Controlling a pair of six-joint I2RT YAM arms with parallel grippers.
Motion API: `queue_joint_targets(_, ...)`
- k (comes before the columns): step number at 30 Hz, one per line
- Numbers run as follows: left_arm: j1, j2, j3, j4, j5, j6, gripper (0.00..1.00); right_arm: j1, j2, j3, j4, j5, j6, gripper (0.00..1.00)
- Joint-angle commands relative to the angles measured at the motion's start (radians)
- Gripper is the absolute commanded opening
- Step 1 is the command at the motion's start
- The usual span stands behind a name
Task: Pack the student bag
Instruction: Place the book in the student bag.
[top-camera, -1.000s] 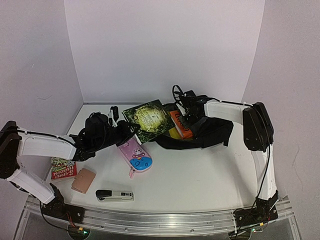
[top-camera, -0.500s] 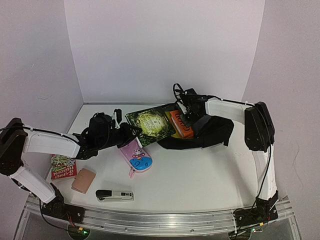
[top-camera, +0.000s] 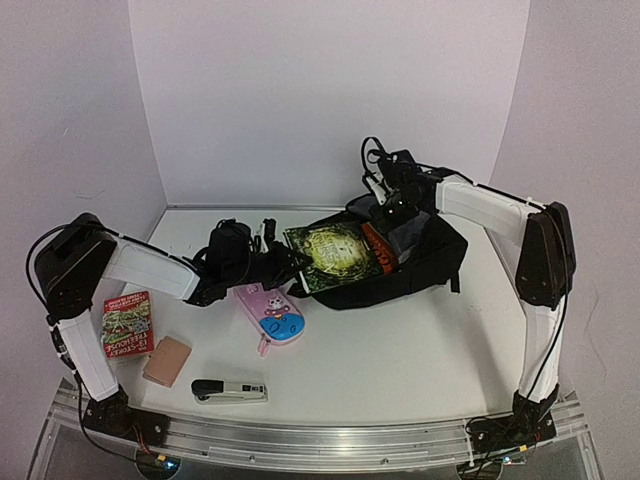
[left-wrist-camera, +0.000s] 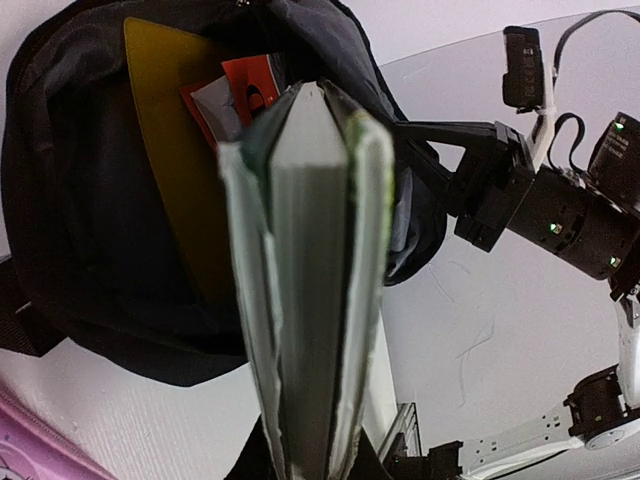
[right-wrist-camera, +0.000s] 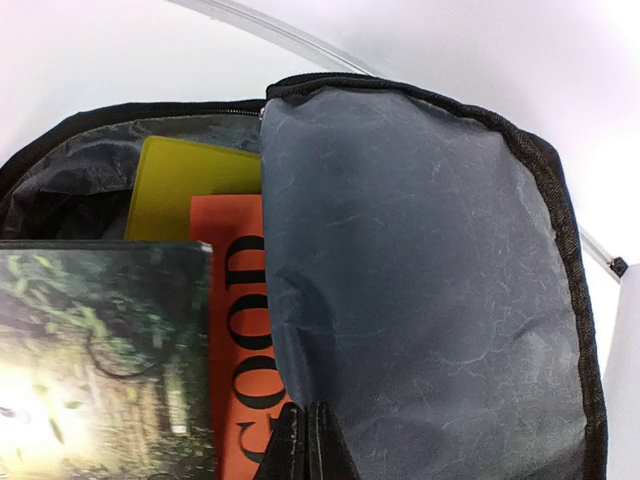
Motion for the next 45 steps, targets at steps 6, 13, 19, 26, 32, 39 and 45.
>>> queue_joint_targets(6, 0.052, 0.208, 0.137, 0.421, 0.105, -0.26, 0.0, 0.009, -0.073, -0.003, 0.023, -0.076, 0.041, 0.0)
queue_joint_targets(13, 0.093, 0.304, 0.102, 0.586, 0.098, -0.415, 0.0, 0.01, -0.075, -0.01, 0.017, -0.1, 0.047, 0.0)
queue_joint_targets(19, 0.103, 0.287, 0.115, 0.55, 0.082, -0.418, 0.0, 0.009, -0.078, -0.019, 0.012, -0.127, 0.055, 0.0)
queue_joint_targets(26, 0.108, 0.36, 0.238, 0.465, 0.106, -0.463, 0.0, 0.009, -0.078, 0.001, -0.003, -0.17, 0.086, 0.0)
queue_joint_targets(32, 0.065, 0.41, 0.47, 0.146, 0.085, -0.346, 0.0, 0.009, -0.08, 0.021, -0.014, -0.188, 0.103, 0.0)
queue_joint_targets(39, 0.027, 0.563, 0.706, -0.011, 0.08, -0.344, 0.1, 0.009, -0.057, 0.053, -0.026, -0.215, 0.125, 0.0)
queue_joint_targets(45, 0.012, 0.589, 0.805, -0.17, 0.119, -0.262, 0.42, 0.004, -0.029, 0.09, -0.036, -0.214, 0.157, 0.0)
